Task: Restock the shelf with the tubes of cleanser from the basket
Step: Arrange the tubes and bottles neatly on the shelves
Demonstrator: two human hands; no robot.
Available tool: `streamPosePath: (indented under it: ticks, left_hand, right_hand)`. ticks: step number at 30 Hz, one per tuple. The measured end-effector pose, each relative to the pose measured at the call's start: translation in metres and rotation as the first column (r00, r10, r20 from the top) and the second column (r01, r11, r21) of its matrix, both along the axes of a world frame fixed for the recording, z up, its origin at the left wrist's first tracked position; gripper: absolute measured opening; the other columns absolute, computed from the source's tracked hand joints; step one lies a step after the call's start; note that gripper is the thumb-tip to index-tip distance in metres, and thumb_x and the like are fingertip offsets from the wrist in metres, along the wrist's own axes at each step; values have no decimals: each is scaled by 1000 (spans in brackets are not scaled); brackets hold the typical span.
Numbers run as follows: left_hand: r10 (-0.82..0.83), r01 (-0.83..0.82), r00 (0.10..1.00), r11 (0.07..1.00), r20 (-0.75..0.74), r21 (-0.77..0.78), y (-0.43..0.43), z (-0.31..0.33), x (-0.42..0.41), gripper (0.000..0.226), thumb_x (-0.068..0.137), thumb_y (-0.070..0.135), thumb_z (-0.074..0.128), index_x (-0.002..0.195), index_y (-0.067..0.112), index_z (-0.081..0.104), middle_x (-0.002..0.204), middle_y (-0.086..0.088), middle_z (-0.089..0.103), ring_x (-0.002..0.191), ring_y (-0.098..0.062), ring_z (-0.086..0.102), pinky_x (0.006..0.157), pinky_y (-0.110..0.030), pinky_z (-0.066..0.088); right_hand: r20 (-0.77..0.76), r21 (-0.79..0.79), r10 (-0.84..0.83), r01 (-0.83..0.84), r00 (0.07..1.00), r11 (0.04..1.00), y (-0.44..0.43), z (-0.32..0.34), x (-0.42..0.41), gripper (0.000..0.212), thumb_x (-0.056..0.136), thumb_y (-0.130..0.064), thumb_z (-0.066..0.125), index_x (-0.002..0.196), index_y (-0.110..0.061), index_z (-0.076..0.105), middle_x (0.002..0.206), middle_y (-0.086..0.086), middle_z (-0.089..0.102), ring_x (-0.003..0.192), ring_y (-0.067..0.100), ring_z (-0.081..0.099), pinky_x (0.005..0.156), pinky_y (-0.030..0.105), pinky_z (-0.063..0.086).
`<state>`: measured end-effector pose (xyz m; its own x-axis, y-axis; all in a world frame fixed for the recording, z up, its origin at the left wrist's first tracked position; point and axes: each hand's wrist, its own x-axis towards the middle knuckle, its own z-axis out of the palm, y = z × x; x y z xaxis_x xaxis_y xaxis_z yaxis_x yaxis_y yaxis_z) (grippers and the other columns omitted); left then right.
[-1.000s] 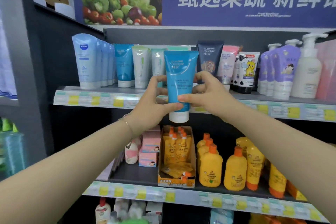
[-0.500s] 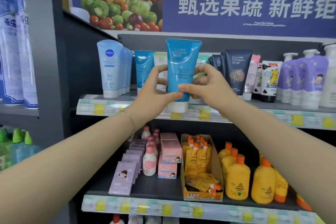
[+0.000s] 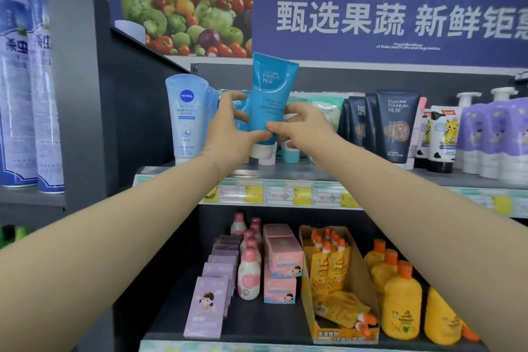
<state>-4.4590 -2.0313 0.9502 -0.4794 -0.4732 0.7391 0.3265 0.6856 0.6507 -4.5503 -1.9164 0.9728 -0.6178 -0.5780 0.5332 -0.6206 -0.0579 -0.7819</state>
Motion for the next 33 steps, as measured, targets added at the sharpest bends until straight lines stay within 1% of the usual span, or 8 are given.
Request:
streamPosePath:
  ticks: [3, 6, 8, 10, 14, 19, 27, 33]
  left_hand:
    - [53, -53, 998, 998, 29, 21, -12, 1, -8, 62, 76, 17, 80, 122, 23, 39, 97, 6, 56, 93, -13, 57, 84, -35, 50]
    - [84, -84, 995, 996, 54, -3, -23, -1, -13, 58, 77, 15, 79, 119, 19, 40, 90, 10, 53, 81, -4, 55, 72, -25, 47]
    - [118, -116, 991, 993, 62, -30, -29, -5, -15, 56, 76, 16, 79, 116, 17, 40, 87, 11, 52, 76, 2, 53, 64, -18, 43]
    - [159, -155, 985, 986, 65, -61, -35, -9, -17, 55, 76, 19, 80, 111, 16, 39, 86, 11, 52, 77, 1, 54, 65, -21, 48]
    - [186, -180, 976, 981, 110, -67, -42, -12, -20, 55, 75, 16, 80, 108, 11, 36, 85, 12, 49, 74, 3, 50, 56, -13, 39]
    - [238, -234, 957, 971, 166, -42, -47, -12, -24, 51, 78, 15, 76, 110, 13, 36, 101, 0, 53, 90, -17, 56, 72, -28, 44]
    - [352, -347, 912, 936, 211, -60, -49, -16, -35, 44, 82, 12, 71, 111, 13, 38, 121, -10, 58, 109, -26, 59, 77, -27, 45]
    - [374, -362, 912, 927, 168, -102, -48, -19, -35, 48, 81, 11, 69, 111, 17, 31, 118, -11, 59, 103, -28, 61, 86, -41, 53]
  right_hand:
    - [40, 14, -28, 27, 999, 1000, -22, -1, -6, 43, 85, -12, 69, 122, -15, 47, 98, 10, 67, 80, 17, 64, 69, 29, 52]
    - [55, 13, -33, 32, 998, 999, -41, -8, -10, 48, 84, -7, 65, 123, -19, 40, 98, 12, 67, 78, 20, 61, 63, 31, 47]
    - [28, 17, -33, 32, 999, 999, -51, -12, -12, 49, 83, -5, 64, 122, -22, 38, 100, 11, 67, 80, 20, 61, 60, 27, 44]
    - [-22, 55, -30, 31, 999, 998, -57, -15, -14, 53, 84, -4, 64, 127, -21, 37, 102, 8, 65, 87, 19, 62, 60, 24, 43]
    - [-137, 154, -11, 32, 991, 988, -64, -18, -19, 58, 85, -10, 65, 133, -21, 35, 111, 7, 65, 98, 22, 63, 77, 33, 53]
    - [-175, 170, 24, 6, 984, 985, -69, -24, -20, 59, 85, -18, 70, 135, -20, 38, 111, 2, 66, 100, 18, 66, 90, 39, 54]
    - [-178, 232, 98, -55, 979, 971, -64, -29, -16, 55, 86, -16, 70, 133, -16, 40, 91, -12, 58, 102, 18, 64, 96, 39, 51]
    - [-172, 237, 90, -48, 981, 970, -61, -28, -13, 59, 87, -15, 69, 138, -15, 39, 97, -7, 60, 104, 17, 63, 95, 36, 52]
